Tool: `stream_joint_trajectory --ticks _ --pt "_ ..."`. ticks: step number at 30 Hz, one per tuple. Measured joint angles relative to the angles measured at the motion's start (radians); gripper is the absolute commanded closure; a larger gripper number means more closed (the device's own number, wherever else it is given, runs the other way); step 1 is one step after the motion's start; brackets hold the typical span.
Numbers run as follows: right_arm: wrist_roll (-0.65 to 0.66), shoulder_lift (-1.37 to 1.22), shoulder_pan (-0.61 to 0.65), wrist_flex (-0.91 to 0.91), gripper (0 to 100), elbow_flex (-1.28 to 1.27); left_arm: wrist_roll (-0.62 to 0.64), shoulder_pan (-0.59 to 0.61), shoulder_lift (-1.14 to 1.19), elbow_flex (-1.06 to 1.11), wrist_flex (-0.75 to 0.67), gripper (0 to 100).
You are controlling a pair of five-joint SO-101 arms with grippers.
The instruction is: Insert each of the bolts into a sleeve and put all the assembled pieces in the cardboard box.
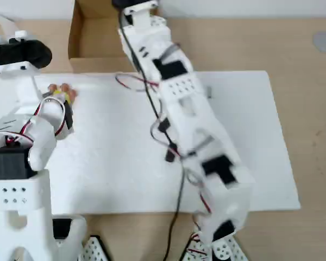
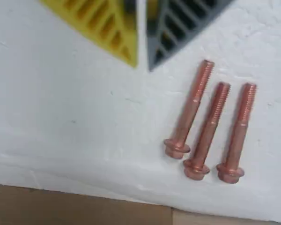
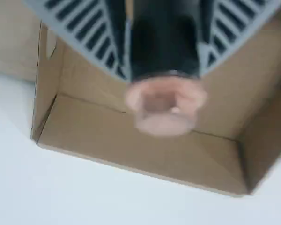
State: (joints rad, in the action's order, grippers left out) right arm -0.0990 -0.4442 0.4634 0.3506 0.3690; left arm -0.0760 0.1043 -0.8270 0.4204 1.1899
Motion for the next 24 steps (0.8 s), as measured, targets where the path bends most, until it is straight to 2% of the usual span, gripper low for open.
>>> stream_joint_trajectory --ticks 7,14,21,24 --pt "0.021 -0.539 -0.029 0.003 99.0 0.539 0.000 0.003 0.000 0.118 -0.091 99" --pt "0.021 -0.901 -0.051 0.026 98.5 0.957 0.000 0.046 0.000 0.193 -0.183 99" --pt "0.021 -1.019 -0.049 0.189 79.0 1.123 0.000 0.064 0.000 0.255 -0.229 98" --pt "0.020 -1.016 -0.048 0.245 75.9 1.178 0.000 0.064 0.009 0.261 -0.229 92"
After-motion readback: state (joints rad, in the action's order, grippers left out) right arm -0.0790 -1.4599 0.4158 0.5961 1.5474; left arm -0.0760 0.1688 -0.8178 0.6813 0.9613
